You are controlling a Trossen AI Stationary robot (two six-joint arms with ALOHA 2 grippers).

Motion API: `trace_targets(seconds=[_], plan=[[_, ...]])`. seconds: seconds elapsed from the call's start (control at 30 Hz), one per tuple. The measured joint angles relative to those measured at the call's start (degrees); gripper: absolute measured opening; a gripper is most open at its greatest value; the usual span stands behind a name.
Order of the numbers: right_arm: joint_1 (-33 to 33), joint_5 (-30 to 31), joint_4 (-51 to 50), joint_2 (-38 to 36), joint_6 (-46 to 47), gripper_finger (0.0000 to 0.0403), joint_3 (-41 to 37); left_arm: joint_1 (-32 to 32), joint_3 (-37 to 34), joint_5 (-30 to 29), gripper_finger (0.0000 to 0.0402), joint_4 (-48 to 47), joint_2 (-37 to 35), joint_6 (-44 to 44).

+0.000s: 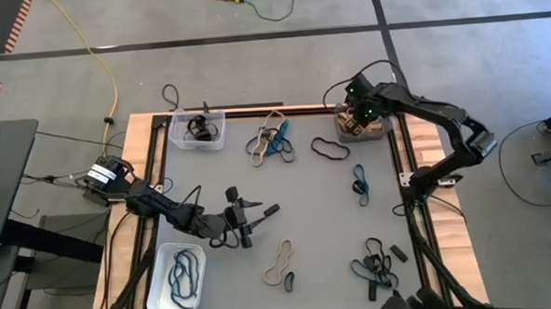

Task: Sort rubber bands into baskets
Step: Put the white rubber band into the black transparent bin

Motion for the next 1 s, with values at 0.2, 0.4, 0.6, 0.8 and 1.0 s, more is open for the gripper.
trace_targets(seconds=[0.2, 0.4, 0.6, 0.8, 1.0], plan=[[3.5, -1.6, 0.7, -2.6, 0.3, 0.0205, 0.0, 0.0, 0.0, 0.0, 0.0196, -0.3, 0.0, 0.0], [11.9, -8.8, 0.6, -4.9, 0.9, 0.0209, 0.0, 0.0, 0.0, 0.1, 0.0196, -1.0, 0.0, 0.0], [25.3, -10.6, 1.5, -4.2, 3.3, 0.0201, 0.0, 0.0, 0.0, 0.1, 0.0196, -1.2, 0.0, 0.0], [40.0, -10.7, 9.1, -1.2, 4.4, 0.0200, 0.0, 0.0, 0.0, 0.1, 0.0196, -1.3, 0.0, 0.0], [51.6, -10.8, 21.0, 4.6, 2.6, 0.0200, 0.1, 0.0, 0.0, 0.1, 0.0196, -1.5, 0.0, -0.3]])
